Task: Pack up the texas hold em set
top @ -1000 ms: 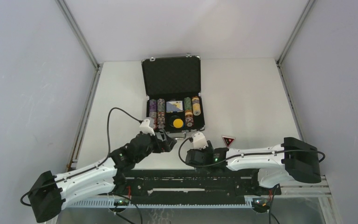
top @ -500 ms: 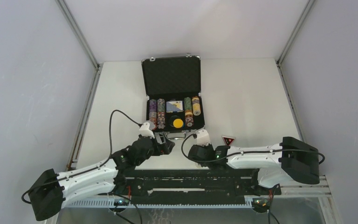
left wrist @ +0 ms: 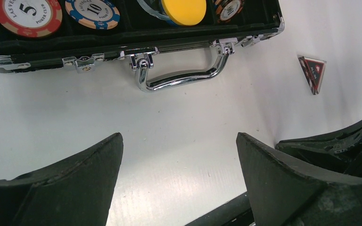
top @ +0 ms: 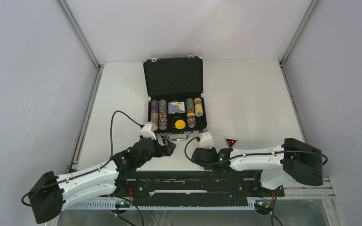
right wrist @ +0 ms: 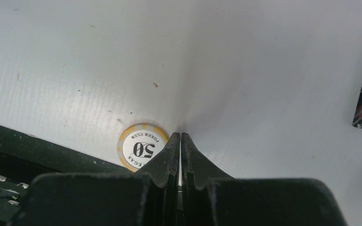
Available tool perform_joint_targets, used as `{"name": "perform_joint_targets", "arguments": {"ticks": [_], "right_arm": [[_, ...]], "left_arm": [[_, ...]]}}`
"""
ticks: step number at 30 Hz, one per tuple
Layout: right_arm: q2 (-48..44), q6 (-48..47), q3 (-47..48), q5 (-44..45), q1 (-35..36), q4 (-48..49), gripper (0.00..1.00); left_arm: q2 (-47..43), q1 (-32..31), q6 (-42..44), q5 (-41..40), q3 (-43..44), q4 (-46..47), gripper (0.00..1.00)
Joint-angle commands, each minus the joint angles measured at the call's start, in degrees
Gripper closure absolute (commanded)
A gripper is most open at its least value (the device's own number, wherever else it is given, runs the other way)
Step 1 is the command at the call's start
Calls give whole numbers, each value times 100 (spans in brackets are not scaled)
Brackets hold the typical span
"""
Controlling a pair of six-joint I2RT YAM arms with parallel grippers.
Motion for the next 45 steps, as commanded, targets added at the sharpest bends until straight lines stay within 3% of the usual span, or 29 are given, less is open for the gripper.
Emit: {"name": "perform_joint_targets", "arguments": {"ticks": [1, 14, 23, 27, 33, 45], "right_arm": [[19, 137, 21, -36, 141, 235, 91], [-73, 477, 24, 81, 394, 12, 91], [-612, 323, 21, 326, 128, -126, 64], [-823, 217, 22, 398, 97, -140, 43], [-648, -543, 26, 90, 487, 254, 22], [-85, -1330, 88, -208, 1029, 658, 20]], "left_arm": [[-157, -29, 183, -194, 298, -42, 6], [-236, -29, 178, -165, 318, -86, 6], [-245, -29, 216, -153, 315, -77, 6], [-232, -29, 234, -158, 310, -66, 6], [-212, -29, 204, -160, 299, -33, 6], [-58, -29, 239, -186, 276, 84, 5]]}}
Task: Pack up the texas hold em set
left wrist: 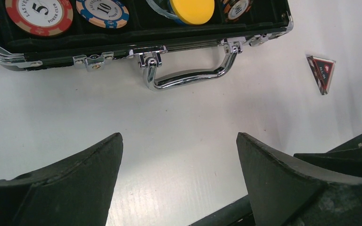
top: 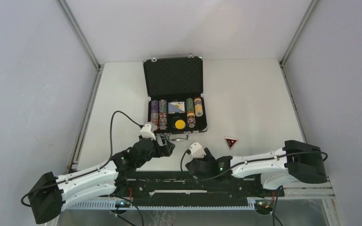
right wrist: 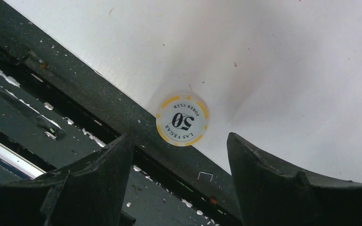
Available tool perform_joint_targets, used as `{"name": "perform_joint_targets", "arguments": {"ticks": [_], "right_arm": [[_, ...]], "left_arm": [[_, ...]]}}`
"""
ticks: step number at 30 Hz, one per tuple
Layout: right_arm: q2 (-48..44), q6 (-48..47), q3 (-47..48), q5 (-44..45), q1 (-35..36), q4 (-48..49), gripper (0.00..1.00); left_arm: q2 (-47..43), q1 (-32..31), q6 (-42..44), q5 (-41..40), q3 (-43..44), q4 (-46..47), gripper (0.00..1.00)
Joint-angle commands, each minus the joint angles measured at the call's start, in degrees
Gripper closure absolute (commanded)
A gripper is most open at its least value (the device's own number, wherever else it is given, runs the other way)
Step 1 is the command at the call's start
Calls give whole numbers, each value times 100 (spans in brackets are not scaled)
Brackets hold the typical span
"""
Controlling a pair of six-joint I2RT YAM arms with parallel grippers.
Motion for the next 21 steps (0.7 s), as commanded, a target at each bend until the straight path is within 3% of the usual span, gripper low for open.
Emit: {"name": "perform_joint_targets", "arguments": {"ticks": [1, 8, 21], "right_arm": [[72, -425, 98, -42, 53, 329, 20], [272, -628, 88, -224, -91, 463, 21], [322, -736, 83, -385, -336, 572, 34]], "left_arm": [[64, -29, 145, -90, 271, 275, 5], [39, -29, 143, -119, 239, 304, 5], [-64, -29, 142, -172, 208, 263, 5]]}}
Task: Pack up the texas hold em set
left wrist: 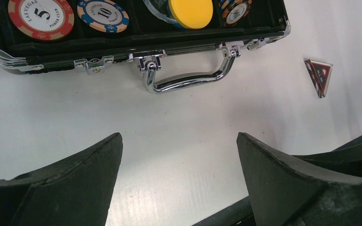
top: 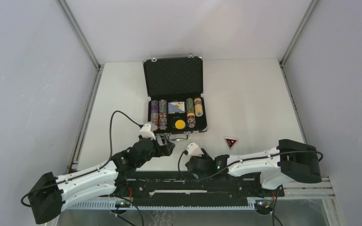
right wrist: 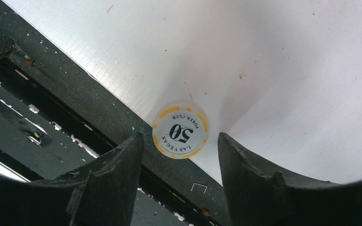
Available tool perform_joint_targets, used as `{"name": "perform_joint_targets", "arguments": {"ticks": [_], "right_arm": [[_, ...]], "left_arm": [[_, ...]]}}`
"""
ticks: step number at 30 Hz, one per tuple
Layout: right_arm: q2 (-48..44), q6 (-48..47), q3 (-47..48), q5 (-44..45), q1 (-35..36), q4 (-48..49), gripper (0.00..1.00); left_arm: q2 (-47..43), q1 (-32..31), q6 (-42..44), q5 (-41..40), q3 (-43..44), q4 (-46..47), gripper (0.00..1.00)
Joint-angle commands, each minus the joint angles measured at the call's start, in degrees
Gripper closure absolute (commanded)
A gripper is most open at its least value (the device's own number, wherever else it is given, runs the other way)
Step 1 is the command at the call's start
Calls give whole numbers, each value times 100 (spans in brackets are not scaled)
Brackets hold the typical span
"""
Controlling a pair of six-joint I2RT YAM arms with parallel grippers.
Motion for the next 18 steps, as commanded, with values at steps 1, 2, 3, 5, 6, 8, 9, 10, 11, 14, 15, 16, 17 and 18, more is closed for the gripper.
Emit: {"name": "perform_joint_targets", "arguments": {"ticks": [1, 2, 3, 5, 6, 8, 9, 10, 11, 14, 15, 16, 17, 18], "right_arm": [[3, -100, 77, -103, -100, 241, 34], [4, -123, 78, -106, -112, 252, 35], [0, -152, 77, -124, -128, 257, 35], [-17, -196, 77, -167, -168, 283, 35], [-22, -212, 77, -195, -191, 278, 36], [-24, -234, 77, -247, -225, 274, 36], [-26, -253, 77, -261, -236, 274, 36], [-23, -256, 81, -270, -244, 272, 37], [-16, -261, 77, -301, -253, 277, 37], [31, -283, 78, -352, -283, 319, 37], [49, -288, 82, -374, -289, 326, 38], [67, -286, 91, -388, -295, 337, 38], [80, -291, 89, -399, -292, 349, 38], [101, -289, 86, -411, -298, 366, 38]], "left_arm": [[-83, -29, 142, -123, 220, 221, 5], [-75, -28, 142, -123, 221, 221, 5], [-72, -29, 150, -123, 222, 221, 5], [-59, -29, 158, -121, 234, 214, 5], [-48, -29, 160, -123, 239, 212, 5], [-33, -29, 160, -115, 252, 212, 5], [-28, -29, 164, -117, 261, 212, 5], [-19, -29, 168, -115, 269, 212, 5], [-17, -25, 174, -110, 274, 212, 5], [-6, -24, 177, -120, 283, 212, 5], [-2, -29, 177, -123, 283, 217, 5], [-4, -28, 177, -123, 281, 220, 5], [6, -29, 177, -123, 285, 221, 5], [15, -29, 177, -123, 291, 221, 5]]}}
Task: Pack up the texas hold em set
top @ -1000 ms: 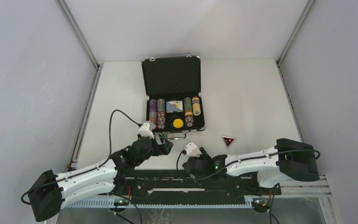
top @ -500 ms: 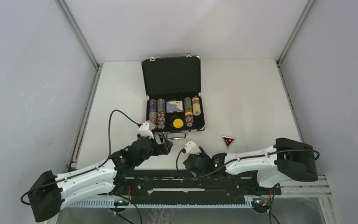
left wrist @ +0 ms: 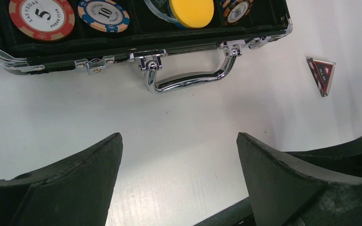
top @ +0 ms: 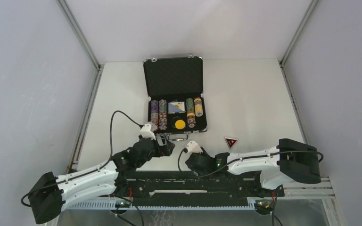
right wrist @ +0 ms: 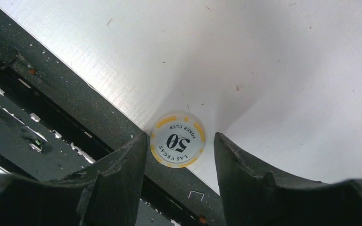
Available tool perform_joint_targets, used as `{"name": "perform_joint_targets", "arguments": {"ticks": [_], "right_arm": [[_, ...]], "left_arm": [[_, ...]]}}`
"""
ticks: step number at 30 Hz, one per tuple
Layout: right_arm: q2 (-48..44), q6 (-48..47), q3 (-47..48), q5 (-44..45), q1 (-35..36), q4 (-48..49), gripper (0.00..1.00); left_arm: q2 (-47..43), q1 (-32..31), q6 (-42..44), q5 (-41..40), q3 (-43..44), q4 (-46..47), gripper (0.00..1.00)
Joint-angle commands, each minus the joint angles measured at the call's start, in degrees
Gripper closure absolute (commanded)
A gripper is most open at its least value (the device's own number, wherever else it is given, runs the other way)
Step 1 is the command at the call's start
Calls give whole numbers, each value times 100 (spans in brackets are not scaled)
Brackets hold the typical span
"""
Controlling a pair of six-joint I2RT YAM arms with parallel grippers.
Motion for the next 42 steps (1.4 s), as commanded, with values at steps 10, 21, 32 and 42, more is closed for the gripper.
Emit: {"name": "perform_joint_targets", "arguments": {"ticks": [10, 21, 32, 42], "right_arm": [[185, 56, 103, -264, -15, 120, 46], [247, 249, 104, -116, 32, -33, 36], [174, 375, 54, -138, 23, -138, 35], [67, 585, 25, -115, 17, -284, 31]], "left_arm": [[57, -21, 145, -123, 292, 247, 5], [66, -21, 154, -102, 292, 271, 5], [30, -21, 127, -97, 272, 256, 5], [96, -21, 161, -65, 301, 303, 5]]}}
